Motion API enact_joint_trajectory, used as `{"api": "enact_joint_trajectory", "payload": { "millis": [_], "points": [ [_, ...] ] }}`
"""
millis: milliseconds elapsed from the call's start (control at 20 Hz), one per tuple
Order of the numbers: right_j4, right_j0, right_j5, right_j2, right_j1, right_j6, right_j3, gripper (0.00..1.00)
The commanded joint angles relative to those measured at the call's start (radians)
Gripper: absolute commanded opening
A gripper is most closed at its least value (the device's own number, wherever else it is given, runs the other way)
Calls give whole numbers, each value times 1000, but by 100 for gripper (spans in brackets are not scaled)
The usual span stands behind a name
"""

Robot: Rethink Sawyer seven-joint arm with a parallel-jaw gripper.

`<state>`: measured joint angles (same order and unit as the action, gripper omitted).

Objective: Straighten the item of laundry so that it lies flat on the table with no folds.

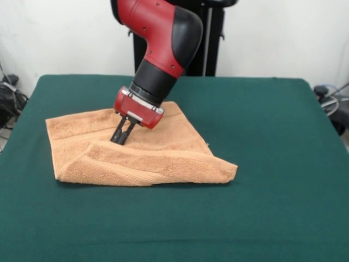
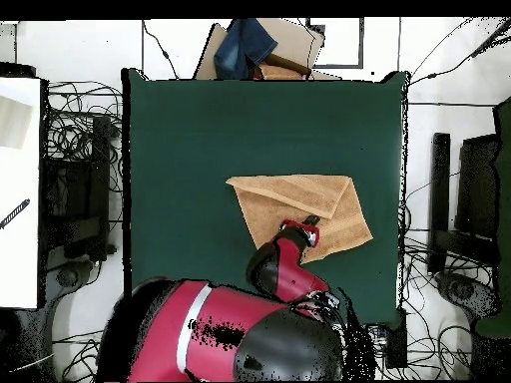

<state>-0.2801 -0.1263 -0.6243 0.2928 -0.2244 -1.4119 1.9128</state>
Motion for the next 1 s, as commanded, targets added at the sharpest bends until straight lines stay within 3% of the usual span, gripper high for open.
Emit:
{"api": "enact_joint_trajectory", "payload": {
  "millis": [50,500,700,1000],
  "points": [
    [-106,24,227,-98,33,-147,-137,0],
    [-98,17,285,-99,-7,-175,-120,0],
    [9,-13,52,-115,9,-268,-108,0],
    [42,-5,-138,-111,45,-335,-105,0]
  ]
}}
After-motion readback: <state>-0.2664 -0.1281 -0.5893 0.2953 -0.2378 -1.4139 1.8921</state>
